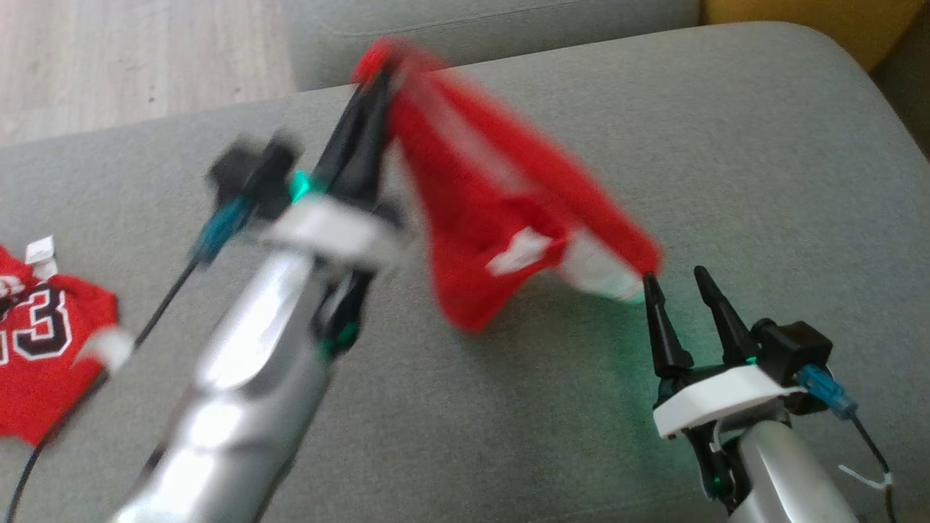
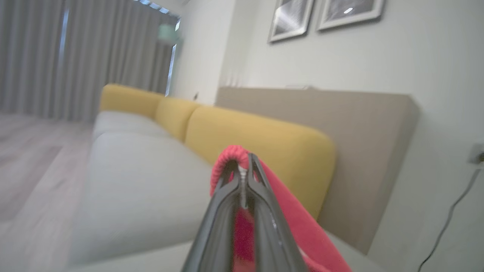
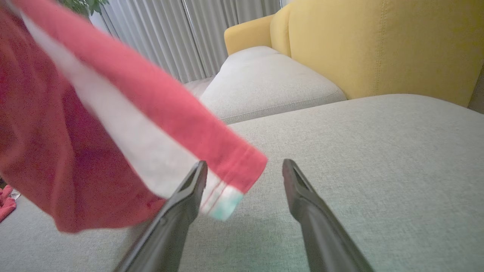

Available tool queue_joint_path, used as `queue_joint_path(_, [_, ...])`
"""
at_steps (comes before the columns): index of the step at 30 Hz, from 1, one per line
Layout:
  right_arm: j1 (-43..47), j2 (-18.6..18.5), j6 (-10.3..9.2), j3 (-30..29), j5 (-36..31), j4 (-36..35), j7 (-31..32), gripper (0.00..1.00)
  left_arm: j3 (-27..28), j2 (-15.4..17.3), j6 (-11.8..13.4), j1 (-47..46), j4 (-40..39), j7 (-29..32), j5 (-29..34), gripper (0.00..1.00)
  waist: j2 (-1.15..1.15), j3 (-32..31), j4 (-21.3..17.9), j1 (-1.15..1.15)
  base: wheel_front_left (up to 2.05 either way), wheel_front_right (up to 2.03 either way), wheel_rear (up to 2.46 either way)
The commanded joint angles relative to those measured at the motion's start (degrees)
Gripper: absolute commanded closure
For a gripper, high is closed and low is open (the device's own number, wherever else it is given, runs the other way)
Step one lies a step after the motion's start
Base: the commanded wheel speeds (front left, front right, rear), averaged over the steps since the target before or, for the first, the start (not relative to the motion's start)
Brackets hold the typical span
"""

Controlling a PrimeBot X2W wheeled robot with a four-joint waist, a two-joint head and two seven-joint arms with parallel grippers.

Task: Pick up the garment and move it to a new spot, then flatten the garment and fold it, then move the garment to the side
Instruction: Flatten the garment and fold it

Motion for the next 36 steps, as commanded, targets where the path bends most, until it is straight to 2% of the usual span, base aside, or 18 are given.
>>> queue_joint_path(1, [-0.5,0.1,0.24,0.9,-0.2,-2.0,-0.6,0.0,3.0,3.7,-0.1,2.7,0.9,-0.3,-0.8,1.0,0.0,0.2,0.9,0.0,0.0,0.0,0.0])
queue_joint_path(5, [-0.8,0.1,0.24,1.0,-0.4,-2.0,-0.6,0.0,5.1,6.4,1.0,10.3,6.6,-0.3,-1.3,1.0,0.0,0.6,2.0,0.0,0.0,0.0,0.0])
queue_joint_path(9, [-1.2,0.1,0.24,1.1,-0.9,-2.1,-0.6,0.0,7.2,6.5,1.9,14.9,10.0,-0.3,-1.2,1.0,0.0,0.9,2.5,0.0,0.0,0.0,0.0])
queue_joint_path(10, [-1.3,0.1,0.24,1.1,-1.1,-2.1,-0.6,0.0,8.4,6.3,2.2,16.2,10.7,-0.3,-1.0,0.6,0.0,1.0,2.6,0.0,0.0,0.0,0.0])
queue_joint_path(11, [-1.3,0.1,0.24,1.1,-1.4,-2.1,-0.6,0.0,9.3,6.3,2.5,17.2,11.2,-0.3,-0.3,0.0,0.0,1.0,2.7,0.0,0.0,0.0,0.0])
queue_joint_path(16, [-1.5,0.1,0.24,0.5,-2.8,-2.1,-0.6,0.0,14.9,5.7,5.1,20.9,8.3,-0.3,6.4,0.0,0.0,0.8,3.1,0.0,0.0,0.0,0.0])
queue_joint_path(23, [-1.1,0.1,0.24,0.3,-4.0,-2.4,-0.6,0.0,20.6,5.2,9.8,28.3,-2.5,-0.3,21.3,0.0,0.0,-1.2,3.5,0.0,0.0,0.0,0.0])
queue_joint_path(27, [-0.1,0.1,0.24,0.2,-4.3,-2.4,-0.6,0.0,22.4,4.0,10.3,33.7,-5.4,-0.3,25.3,0.0,0.0,-2.8,4.1,0.0,0.0,0.0,0.0])
queue_joint_path(36, [1.1,0.1,0.24,-0.1,-4.7,-2.2,-0.6,0.0,25.4,1.3,8.7,39.0,-8.2,-0.3,28.5,0.0,0.0,-3.5,5.7,0.0,0.0,0.0,0.0])
